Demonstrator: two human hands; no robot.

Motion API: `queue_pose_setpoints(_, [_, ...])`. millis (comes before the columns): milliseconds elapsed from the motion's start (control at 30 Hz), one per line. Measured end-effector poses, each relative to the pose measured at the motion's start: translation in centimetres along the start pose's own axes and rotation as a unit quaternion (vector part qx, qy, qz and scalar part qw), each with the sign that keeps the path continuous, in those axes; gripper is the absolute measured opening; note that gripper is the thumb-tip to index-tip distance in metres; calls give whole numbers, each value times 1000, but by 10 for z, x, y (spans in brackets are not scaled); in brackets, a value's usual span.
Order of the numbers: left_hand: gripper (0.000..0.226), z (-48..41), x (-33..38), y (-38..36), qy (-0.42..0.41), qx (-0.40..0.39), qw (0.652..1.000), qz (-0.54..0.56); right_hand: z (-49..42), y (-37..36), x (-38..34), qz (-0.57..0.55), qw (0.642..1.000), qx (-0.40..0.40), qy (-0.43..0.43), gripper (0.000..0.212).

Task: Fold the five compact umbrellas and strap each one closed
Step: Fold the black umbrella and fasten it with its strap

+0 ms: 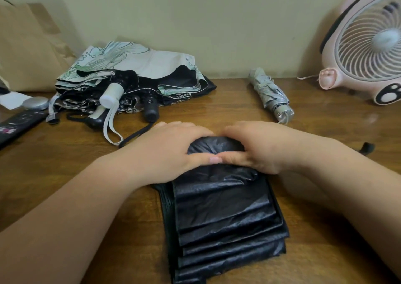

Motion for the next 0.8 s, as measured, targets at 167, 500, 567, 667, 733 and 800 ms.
queue_pose_setpoints(167, [53, -13, 10, 4, 2, -59, 997, -44, 6, -1, 0, -8, 1000, -12, 4, 52])
queue_pose_setpoints(500, [53, -35, 12, -10, 22, -222, 973, -53, 6, 7, -2, -61, 998, -1, -5, 63])
queue_pose_setpoints(567, [54, -35, 16, -6, 20, -230, 971, -60, 5, 10, -2, -80, 997, 6, -12, 58])
queue_pose_setpoints(667, [55, -39, 28, 3, 3, -223, 974, -44, 5, 20, 4, -128, 991, 19, -24, 53])
queue_pose_setpoints(733, [51, -41, 40, 3, -10, -220, 975, -13, 8, 27, 8, -158, 987, 18, -31, 50])
queue_pose_setpoints(800, [44, -40, 50, -4, -18, -240, 970, 20, 13, 29, 7, -169, 985, 9, -31, 48])
Point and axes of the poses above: each hand's wrist, its own z-axis away from the middle knuckle, its own y-axis out of the back of the hand, x = y × z, the point moved 8 cm from there along -z, towards the middle knuckle, and after that the axes turned 12 degrees about x, right-handed, at the moved point
